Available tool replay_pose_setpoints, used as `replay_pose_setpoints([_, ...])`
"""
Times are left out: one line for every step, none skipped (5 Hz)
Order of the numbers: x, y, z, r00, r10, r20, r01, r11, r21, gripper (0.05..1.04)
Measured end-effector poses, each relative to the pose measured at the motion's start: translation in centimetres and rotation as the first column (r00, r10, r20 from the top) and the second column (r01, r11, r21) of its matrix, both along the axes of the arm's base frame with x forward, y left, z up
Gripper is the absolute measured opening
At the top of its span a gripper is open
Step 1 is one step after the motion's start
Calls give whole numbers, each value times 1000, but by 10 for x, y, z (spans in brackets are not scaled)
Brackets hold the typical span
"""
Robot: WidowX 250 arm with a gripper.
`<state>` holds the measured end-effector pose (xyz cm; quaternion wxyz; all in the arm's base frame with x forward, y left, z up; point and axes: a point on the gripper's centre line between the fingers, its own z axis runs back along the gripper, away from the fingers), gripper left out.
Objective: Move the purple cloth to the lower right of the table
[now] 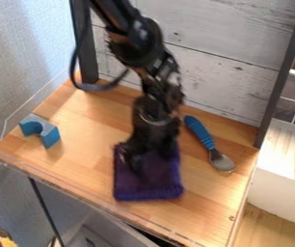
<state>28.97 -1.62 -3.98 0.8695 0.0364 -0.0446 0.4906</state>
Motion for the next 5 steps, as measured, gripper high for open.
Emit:
replay_pose_setpoints([-17,-29,2,995,-102,-9,102,995,-4,1001])
replay_pose_setpoints([-30,-54,4,982,-187,-15,186,982,-7,1001])
replay_pose_setpoints([-29,-57,4,982,-190,-9,190,982,-5,1001])
replay_pose_setpoints([-24,-54,8,982,-189,1,189,982,9,1001])
replay_pose_setpoints([-12,-48,28,982,-180,62,180,984,9,1000])
